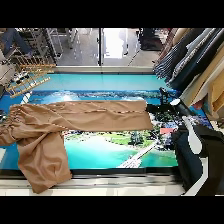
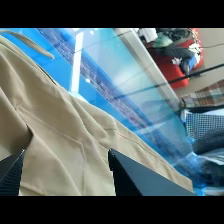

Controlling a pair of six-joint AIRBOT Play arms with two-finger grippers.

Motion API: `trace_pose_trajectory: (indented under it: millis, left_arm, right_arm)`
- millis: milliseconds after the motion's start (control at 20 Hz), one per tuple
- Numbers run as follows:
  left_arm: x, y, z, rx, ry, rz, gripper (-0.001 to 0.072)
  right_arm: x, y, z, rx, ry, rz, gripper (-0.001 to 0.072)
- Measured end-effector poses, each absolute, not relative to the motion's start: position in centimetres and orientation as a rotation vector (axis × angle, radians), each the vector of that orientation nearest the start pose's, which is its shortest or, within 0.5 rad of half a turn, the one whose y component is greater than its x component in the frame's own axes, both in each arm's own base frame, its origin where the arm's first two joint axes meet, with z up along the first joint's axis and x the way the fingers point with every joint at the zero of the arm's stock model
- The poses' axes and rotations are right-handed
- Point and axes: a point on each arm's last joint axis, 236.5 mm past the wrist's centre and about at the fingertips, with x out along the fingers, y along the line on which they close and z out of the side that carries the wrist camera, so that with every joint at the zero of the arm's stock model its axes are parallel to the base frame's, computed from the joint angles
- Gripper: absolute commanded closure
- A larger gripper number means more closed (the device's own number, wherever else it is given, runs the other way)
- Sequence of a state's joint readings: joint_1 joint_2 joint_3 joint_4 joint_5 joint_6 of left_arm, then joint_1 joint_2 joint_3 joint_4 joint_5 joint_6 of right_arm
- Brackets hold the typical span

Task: Fold the clothes and pants, and hang the long-sleeved shirts on hangers.

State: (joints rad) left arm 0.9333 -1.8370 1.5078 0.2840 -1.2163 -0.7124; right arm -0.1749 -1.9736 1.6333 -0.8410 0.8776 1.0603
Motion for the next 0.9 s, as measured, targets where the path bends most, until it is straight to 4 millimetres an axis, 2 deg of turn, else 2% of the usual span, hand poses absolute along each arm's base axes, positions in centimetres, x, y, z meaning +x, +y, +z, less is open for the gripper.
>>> trace_pose_trajectory:
  millis: [150, 200, 300, 400, 450, 500, 700, 800, 900]
  left_arm:
    - [46.7, 27.4, 3.5, -0.837, 0.504, -0.163, 0.0172]
    - [46.7, 27.5, 3.5, -0.831, 0.503, -0.162, 0.0172]
    - [46.8, 28.0, 3.5, -0.804, 0.494, -0.146, 0.017]
    - [47.0, 29.0, 3.7, -0.767, 0.484, -0.102, 0.016]
    - [47.1, 29.6, 3.6, -0.734, 0.489, -0.072, 0.0145]
    - [47.2, 30.2, 3.5, -0.698, 0.506, -0.042, 0.0099]
    - [47.8, 32.5, 2.6, -0.536, 0.621, 0.096, 0.0104]
    - [48.5, 33.0, 2.0, -0.474, 0.67, 0.115, 0.0104]
    - [49.3, 32.5, 1.1, -0.439, 0.711, 0.084, 0.0104]
  right_arm:
    - [56.9, 2.8, -7.9, 0.384, 1.034, 0.36, 0.0691]
    - [56.4, 3.4, -7.1, 0.38, 1.048, 0.394, 0.0691]
    - [54.9, 4.7, -4.2, 0.365, 1.069, 0.479, 0.0691]
    - [53.3, 5.8, 0.4, 0.328, 1.052, 0.551, 0.0691]
    - [52.4, 6.2, 3.4, 0.302, 1.024, 0.578, 0.0691]
    - [51.6, 6.4, 6.3, 0.273, 0.991, 0.597, 0.0691]
    - [47.6, 6.7, 18.0, 0.155, 0.809, 0.599, 0.0691]
    - [45.6, 6.3, 22.5, 0.115, 0.725, 0.557, 0.0691]
    - [43.9, 5.7, 25.8, 0.082, 0.66, 0.502, 0.0691]
